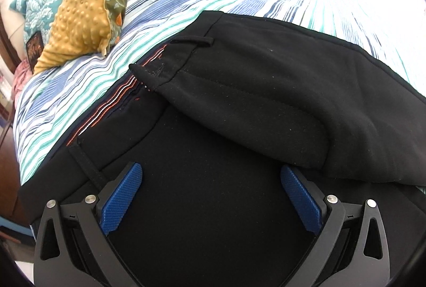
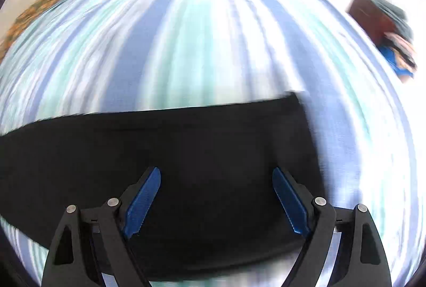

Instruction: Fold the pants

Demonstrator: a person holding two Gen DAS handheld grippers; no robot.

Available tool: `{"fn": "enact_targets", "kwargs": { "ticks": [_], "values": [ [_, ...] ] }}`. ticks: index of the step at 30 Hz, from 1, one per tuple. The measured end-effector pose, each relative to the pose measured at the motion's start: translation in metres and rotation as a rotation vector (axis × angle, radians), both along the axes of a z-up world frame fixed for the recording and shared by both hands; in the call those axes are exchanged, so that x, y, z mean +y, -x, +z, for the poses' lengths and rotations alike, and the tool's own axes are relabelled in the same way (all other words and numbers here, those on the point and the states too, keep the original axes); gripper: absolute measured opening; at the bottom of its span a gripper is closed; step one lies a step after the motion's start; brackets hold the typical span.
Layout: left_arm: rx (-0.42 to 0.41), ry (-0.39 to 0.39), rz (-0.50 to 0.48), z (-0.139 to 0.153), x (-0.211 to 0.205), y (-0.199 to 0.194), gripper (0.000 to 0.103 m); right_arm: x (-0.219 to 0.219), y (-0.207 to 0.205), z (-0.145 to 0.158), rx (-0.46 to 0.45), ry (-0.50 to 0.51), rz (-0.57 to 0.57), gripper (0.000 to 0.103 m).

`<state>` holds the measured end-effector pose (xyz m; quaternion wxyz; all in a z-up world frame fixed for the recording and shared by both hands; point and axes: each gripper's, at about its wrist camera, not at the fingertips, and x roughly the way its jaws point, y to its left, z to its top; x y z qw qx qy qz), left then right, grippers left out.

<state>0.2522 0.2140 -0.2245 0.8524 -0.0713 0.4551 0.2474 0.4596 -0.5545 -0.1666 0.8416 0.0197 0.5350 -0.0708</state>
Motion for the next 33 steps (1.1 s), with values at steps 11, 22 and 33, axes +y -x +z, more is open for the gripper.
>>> {"fn": "enact_targets", "kwargs": {
  "ticks": [11,22,33],
  "values": [
    [-0.025,0.001,0.0,0.0,-0.006,0.006,0.103,-0.059,-0.03,0.01,-0.039,-0.171,-0.095,0.064],
    [-0.023,-0.005,0.0,0.0,-0.005,0.003,0.103,0.021,0.099,0.111,-0.301,-0.021,0.176,0.006],
    [0.048,-0.045,0.007,0.004,-0.009,-0.007,0.103,-0.003,0.369,0.102,-0.292,-0.151,-0.243,0.005]
  ]
}}
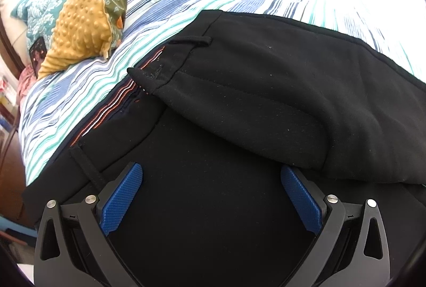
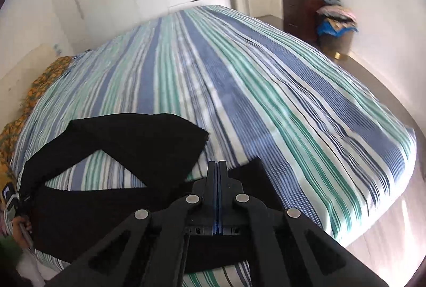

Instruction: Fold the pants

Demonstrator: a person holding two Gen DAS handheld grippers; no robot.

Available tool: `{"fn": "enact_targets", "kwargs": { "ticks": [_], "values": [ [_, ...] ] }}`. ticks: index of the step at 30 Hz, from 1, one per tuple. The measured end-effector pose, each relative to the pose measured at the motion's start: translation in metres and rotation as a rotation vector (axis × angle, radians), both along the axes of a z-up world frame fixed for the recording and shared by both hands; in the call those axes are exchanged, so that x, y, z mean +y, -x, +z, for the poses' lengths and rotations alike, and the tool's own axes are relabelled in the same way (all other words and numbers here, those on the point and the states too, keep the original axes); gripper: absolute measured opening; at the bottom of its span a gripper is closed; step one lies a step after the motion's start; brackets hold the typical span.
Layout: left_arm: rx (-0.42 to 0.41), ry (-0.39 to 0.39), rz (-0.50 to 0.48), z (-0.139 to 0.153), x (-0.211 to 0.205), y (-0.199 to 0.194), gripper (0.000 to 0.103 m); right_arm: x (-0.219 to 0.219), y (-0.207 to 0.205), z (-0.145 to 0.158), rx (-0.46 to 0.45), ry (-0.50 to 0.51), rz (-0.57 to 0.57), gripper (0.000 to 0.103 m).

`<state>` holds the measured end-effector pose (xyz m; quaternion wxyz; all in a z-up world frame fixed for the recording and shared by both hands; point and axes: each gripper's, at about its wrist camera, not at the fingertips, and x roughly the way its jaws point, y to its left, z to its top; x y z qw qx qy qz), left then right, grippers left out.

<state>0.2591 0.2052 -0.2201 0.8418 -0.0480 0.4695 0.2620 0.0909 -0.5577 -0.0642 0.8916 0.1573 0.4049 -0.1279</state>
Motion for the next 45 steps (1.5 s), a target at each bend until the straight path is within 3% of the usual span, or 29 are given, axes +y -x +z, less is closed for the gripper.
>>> {"fn": "enact_targets", "kwargs": {
  "ticks": [1,2,3,5,7,14,19,22,32,37,45],
  "values": [
    [0.014,-0.005,0.002,0.002,-0.001,-0.001,0.103,0.0,0.013,-0.002,-0.001,0.001,-0.038,0.008],
    [0.03,-0.013,0.003,0.004,-0.002,-0.002,0.103,0.0,0.023,-0.002,-0.007,0.002,-0.049,0.021],
    [0.051,-0.02,0.002,0.008,-0.005,-0.003,0.102,0.004,0.029,-0.002,-0.011,-0.001,-0.046,0.048],
    [0.088,0.002,-0.028,0.018,-0.013,0.0,0.102,0.013,0.037,0.001,-0.045,-0.021,-0.028,0.074],
    [0.083,0.067,-0.081,0.03,-0.027,0.008,0.102,0.028,0.036,0.006,-0.089,-0.036,0.004,0.076],
    [-0.03,0.203,-0.28,0.065,-0.107,0.065,0.102,0.101,0.01,-0.019,-0.058,-0.083,0.151,0.077],
    [-0.027,0.187,-0.386,0.055,-0.145,0.093,0.102,0.148,-0.006,-0.044,-0.042,-0.087,0.257,0.084],
    [0.003,0.161,-0.425,0.044,-0.153,0.095,0.102,0.164,-0.005,-0.059,-0.024,-0.028,0.261,0.092],
    [-0.045,0.156,-0.39,0.044,-0.152,0.097,0.102,0.18,-0.008,-0.094,0.09,0.058,0.335,0.093],
    [-0.067,0.165,-0.358,0.046,-0.145,0.097,0.102,0.184,-0.008,-0.101,0.096,0.071,0.349,0.1],
    [-0.002,0.17,-0.329,0.028,-0.137,0.09,0.102,0.185,-0.011,-0.108,0.115,0.046,0.33,0.103]
  ]
}}
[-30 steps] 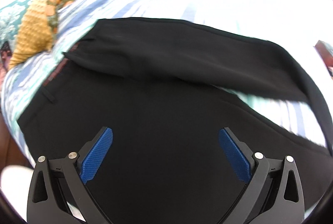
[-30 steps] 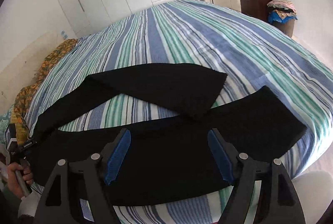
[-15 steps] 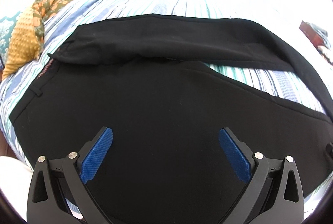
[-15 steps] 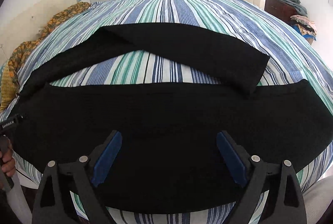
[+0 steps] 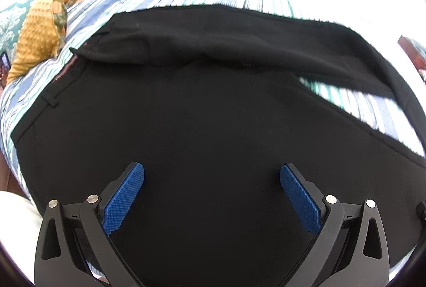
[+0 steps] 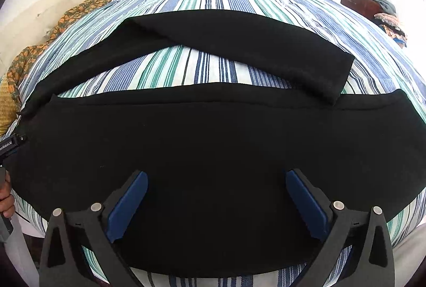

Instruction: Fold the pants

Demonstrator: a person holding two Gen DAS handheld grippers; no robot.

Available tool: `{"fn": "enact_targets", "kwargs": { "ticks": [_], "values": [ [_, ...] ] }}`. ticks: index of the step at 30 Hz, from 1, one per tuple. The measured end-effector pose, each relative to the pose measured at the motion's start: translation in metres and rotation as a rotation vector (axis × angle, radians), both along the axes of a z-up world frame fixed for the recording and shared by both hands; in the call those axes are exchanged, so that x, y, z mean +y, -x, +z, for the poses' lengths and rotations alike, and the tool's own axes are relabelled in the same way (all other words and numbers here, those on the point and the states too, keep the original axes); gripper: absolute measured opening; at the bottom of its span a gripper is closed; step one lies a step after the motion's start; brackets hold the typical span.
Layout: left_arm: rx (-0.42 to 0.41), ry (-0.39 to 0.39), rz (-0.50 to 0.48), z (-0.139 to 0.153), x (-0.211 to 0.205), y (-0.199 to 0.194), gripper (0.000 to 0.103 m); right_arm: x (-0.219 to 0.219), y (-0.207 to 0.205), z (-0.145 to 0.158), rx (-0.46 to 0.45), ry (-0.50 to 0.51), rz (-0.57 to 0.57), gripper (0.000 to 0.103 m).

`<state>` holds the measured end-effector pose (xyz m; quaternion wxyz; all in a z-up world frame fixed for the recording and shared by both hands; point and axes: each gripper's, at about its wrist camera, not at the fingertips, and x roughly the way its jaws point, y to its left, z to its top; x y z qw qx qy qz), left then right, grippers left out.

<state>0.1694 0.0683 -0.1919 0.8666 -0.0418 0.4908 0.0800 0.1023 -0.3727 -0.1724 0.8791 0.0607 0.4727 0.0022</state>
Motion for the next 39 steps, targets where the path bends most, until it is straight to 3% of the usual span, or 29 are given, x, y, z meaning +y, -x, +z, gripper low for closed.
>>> {"fn": "enact_targets", "kwargs": {
  "ticks": [7,9,11,14,18,20,23,25,26,27,28,31,35,39],
  "values": [
    [0.028,-0.004,0.003,-0.006,0.001,-0.001,0.103,-0.006,0.0,0.014,-0.023,-0.022,0.019,0.102],
    [0.025,-0.009,0.002,-0.007,0.001,0.0,0.103,-0.019,0.006,0.032,-0.099,-0.151,-0.024,0.102],
    [0.024,-0.024,0.003,-0.009,-0.001,0.0,0.103,-0.032,0.006,0.045,-0.158,-0.352,-0.053,0.102],
    [0.018,-0.037,0.004,-0.009,-0.003,0.0,0.103,-0.041,-0.02,0.043,-0.143,-0.64,-0.058,0.099],
    [0.014,-0.035,-0.002,-0.009,-0.002,0.001,0.103,-0.062,-0.075,0.013,-0.082,-0.827,-0.225,0.089],
    [0.014,-0.037,-0.002,-0.009,-0.002,0.0,0.103,-0.081,-0.093,-0.006,-0.046,-0.814,-0.383,0.083],
    [0.015,-0.04,-0.002,-0.009,-0.003,0.0,0.103,-0.109,-0.097,-0.026,-0.054,-0.845,-0.616,0.064],
    [0.017,-0.045,-0.004,-0.01,-0.004,-0.001,0.103,-0.119,-0.099,-0.029,-0.08,-0.862,-0.691,0.059],
    [0.019,-0.047,-0.006,-0.01,-0.004,-0.001,0.103,-0.121,-0.102,-0.028,-0.076,-0.832,-0.695,0.045],
    [0.022,-0.047,-0.007,-0.01,-0.003,-0.001,0.103,-0.123,-0.107,-0.026,-0.06,-0.768,-0.688,0.014],
    [0.032,-0.043,-0.011,-0.008,-0.003,-0.002,0.103,-0.123,-0.111,-0.022,-0.041,-0.685,-0.673,0.005],
    [0.079,0.034,-0.032,0.012,0.003,0.001,0.102,-0.121,-0.114,0.003,-0.077,-0.561,-0.567,0.006],
    [0.008,0.297,-0.046,0.05,0.016,-0.008,0.102,-0.111,-0.094,0.068,-0.208,-0.505,-0.34,0.006],
    [0.037,0.535,-0.079,0.064,0.018,-0.068,0.102,-0.097,-0.064,0.119,-0.309,-0.446,-0.166,0.005]
  ]
}}
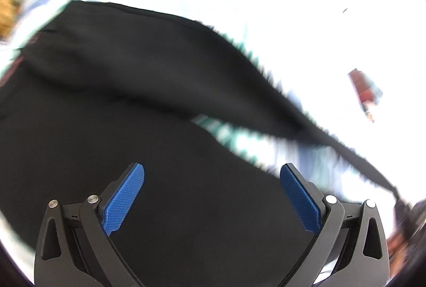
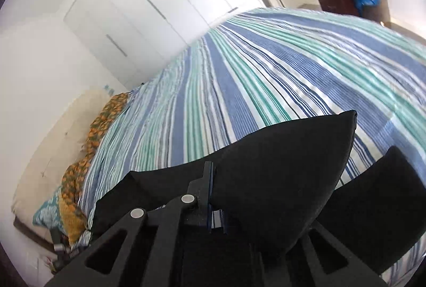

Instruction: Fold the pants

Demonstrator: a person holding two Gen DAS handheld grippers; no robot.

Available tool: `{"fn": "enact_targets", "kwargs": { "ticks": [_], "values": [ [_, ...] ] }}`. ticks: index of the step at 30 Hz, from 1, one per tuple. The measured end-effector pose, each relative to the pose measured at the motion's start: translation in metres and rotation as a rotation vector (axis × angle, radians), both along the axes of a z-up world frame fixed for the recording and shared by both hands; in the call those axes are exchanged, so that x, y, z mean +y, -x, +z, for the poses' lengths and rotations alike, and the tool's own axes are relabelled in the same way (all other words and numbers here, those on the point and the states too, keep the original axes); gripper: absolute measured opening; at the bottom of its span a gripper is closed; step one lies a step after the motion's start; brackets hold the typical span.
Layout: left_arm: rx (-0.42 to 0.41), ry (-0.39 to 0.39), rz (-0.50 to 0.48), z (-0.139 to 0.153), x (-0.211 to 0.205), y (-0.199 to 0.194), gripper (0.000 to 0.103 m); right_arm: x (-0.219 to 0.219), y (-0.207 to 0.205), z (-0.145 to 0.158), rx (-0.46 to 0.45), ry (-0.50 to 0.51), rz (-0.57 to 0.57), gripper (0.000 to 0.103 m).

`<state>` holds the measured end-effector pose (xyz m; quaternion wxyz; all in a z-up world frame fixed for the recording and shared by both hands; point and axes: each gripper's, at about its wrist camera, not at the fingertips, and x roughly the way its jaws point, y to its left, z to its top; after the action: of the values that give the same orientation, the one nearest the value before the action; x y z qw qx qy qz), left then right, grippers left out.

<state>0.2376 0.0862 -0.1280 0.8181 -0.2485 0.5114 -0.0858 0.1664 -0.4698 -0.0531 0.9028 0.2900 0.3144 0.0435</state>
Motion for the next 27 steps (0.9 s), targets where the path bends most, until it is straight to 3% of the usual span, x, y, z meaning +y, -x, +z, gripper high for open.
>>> {"fn": "enact_targets", "kwargs": {
  "ticks": [2,4,9,11,13,14,16,20,22,24,27],
  "values": [
    [0.022,0.092,-0.018,0.0,-0.006,-0.033,0.102,0.003,0.022,0.014,-0.038,0.026,0.041,0.005],
    [0.055,0.116,-0.013,-0.006,-0.012,-0.068,0.102,0.005,0.036,0.023,-0.062,0.031,0.068,0.005],
    [0.149,0.073,0.091,-0.029,-0.011,-0.118,0.101,0.007,0.078,0.037,-0.116,-0.005,0.121,0.005],
    [0.17,0.065,0.149,-0.034,-0.005,-0.125,0.091,0.006,0.09,0.044,-0.136,-0.001,0.15,0.005],
    [0.206,0.123,0.168,-0.04,0.002,-0.127,0.003,0.004,0.099,0.046,-0.149,-0.007,0.185,0.005],
    [0.215,0.167,0.17,-0.038,0.006,-0.125,0.006,0.004,0.102,0.046,-0.148,0.006,0.195,0.005],
    [0.135,0.164,0.168,-0.015,0.01,-0.112,0.005,0.0,0.099,0.039,-0.114,0.055,0.195,0.005],
    [-0.122,0.064,0.1,0.073,0.013,-0.047,0.006,-0.024,0.076,0.023,-0.043,0.104,0.153,0.005],
    [-0.212,0.015,0.081,0.096,0.016,0.007,0.01,-0.038,0.065,0.028,-0.047,0.071,0.164,0.005],
    [-0.175,-0.006,0.077,0.075,0.016,0.051,0.011,-0.05,0.058,0.027,-0.001,0.053,0.207,0.006],
    [0.033,-0.067,0.052,-0.011,0.002,0.091,0.011,-0.058,0.049,-0.016,0.252,0.119,0.246,0.007]
  ]
}}
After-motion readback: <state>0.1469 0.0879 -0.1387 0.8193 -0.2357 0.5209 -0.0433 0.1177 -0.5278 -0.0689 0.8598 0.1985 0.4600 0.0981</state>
